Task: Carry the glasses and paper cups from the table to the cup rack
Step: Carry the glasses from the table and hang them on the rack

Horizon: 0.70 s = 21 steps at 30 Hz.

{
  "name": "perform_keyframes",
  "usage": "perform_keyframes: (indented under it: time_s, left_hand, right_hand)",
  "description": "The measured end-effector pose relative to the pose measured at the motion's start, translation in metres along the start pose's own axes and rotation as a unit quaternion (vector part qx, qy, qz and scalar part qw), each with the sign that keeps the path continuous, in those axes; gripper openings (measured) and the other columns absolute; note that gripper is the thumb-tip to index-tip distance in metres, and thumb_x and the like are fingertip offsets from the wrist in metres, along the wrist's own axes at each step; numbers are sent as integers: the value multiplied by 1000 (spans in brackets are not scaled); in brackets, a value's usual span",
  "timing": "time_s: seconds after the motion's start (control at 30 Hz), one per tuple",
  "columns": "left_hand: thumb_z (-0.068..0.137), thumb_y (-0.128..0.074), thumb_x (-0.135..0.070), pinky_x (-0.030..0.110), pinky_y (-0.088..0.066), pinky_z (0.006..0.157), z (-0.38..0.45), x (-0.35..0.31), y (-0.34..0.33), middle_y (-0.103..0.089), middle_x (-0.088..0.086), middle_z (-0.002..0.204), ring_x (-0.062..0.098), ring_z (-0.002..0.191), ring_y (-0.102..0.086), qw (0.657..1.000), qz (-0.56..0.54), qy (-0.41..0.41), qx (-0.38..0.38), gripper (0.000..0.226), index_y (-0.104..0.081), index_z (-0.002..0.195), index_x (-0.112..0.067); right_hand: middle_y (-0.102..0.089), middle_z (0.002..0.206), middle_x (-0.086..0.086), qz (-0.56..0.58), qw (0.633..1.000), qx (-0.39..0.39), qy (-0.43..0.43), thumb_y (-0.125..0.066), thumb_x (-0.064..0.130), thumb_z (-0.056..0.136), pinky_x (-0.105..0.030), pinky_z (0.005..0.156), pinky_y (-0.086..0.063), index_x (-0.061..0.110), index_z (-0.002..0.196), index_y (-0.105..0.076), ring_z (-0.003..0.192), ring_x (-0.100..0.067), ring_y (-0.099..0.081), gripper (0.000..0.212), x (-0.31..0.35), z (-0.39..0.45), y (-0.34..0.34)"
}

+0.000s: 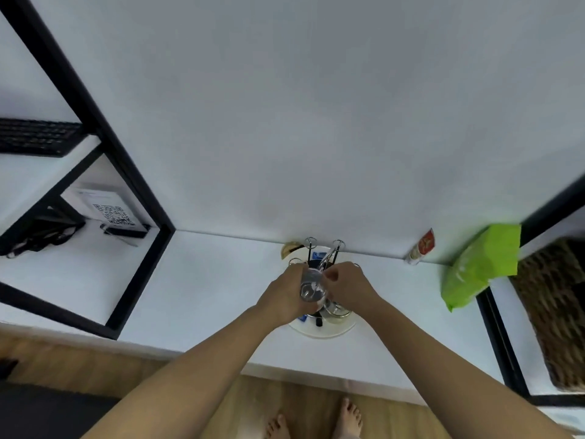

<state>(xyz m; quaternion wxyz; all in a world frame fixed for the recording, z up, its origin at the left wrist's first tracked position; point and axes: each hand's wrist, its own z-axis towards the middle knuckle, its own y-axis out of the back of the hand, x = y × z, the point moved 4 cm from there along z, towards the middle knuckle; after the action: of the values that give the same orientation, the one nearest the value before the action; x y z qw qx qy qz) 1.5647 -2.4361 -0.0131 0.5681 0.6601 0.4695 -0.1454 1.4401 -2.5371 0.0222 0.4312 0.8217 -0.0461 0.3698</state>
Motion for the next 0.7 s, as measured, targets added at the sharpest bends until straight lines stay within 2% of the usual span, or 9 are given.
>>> perform_keyframes:
  time_s: [0.1, 0.2, 0.27, 0.33, 0.4, 0.47, 0.57, 0.7]
  left_hand:
    - [62, -86, -53, 16, -47, 73, 5, 12, -8, -54, -25, 112, -2, 95, -60, 1000, 2, 19, 9, 74, -40, 119, -49]
    - [66, -88, -42, 25, -48, 83, 11, 20, -16, -54, -15, 119, 9, 101, -58, 999, 11, 23, 24, 84, -43, 136, -32]
    - [69, -87, -35, 26, -47, 83, 16, 24, -21, -56, -8, 127, 13, 104, -58, 999, 19, 23, 30, 83, -44, 139, -26]
    - [74, -85, -29, 25, -44, 84, 18, 27, -25, -56, -4, 132, 14, 107, -58, 999, 27, 24, 37, 82, -42, 143, -22]
    - [77, -84, -26, 24, -43, 85, 20, 31, -28, -56, -2, 135, 13, 107, -56, 998, 30, 26, 44, 79, -41, 144, -20]
    - [78, -83, -24, 23, -41, 85, 22, 36, -31, -56, -2, 135, 14, 109, -57, 998, 34, 28, 49, 76, -43, 143, -19]
    - [79, -84, -25, 23, -40, 87, 22, 40, -35, -55, -1, 138, 19, 119, -58, 997, 39, 32, 60, 80, -40, 146, -18]
    - [79, -85, -28, 24, -40, 87, 23, 45, -36, -53, -1, 141, 12, 111, -54, 997, 36, 36, 61, 84, -37, 147, -22]
  right_hand:
    - [-63, 71, -6, -6, 1000, 19, 8, -55, 15, 96, -28, 58, -39, 1, 82, -68, 63, -16, -53, 24, -7, 5, -14]
    - [-71, 95, -8, -21, 999, 42, -1, -50, 21, 101, -32, 75, -50, 7, 102, -70, 87, -21, -65, 24, -11, 7, -28]
    - [-71, 101, -8, -36, 998, 52, -4, -47, 22, 103, -35, 82, -53, 8, 108, -69, 94, -23, -66, 27, -15, 8, -34]
    - [-71, 99, -6, -43, 997, 66, -1, -44, 21, 103, -29, 75, -52, 10, 107, -68, 88, -19, -65, 26, -19, 10, -39]
    - [-68, 95, -2, -47, 996, 79, -1, -44, 19, 103, -18, 60, -42, 13, 104, -66, 78, -11, -60, 23, -21, 12, -43]
    - [-64, 93, 0, -60, 994, 88, 4, -44, 17, 102, -13, 55, -34, 14, 105, -64, 74, -8, -55, 20, -23, 14, -46]
    - [-65, 96, -2, -72, 992, 100, 8, -46, 15, 100, -19, 58, -36, 13, 107, -64, 76, -11, -55, 20, -24, 16, -52]
    - [-67, 109, -8, -67, 993, 101, 15, -48, 17, 100, -25, 72, -39, 11, 115, -63, 88, -17, -56, 22, -22, 16, -55]
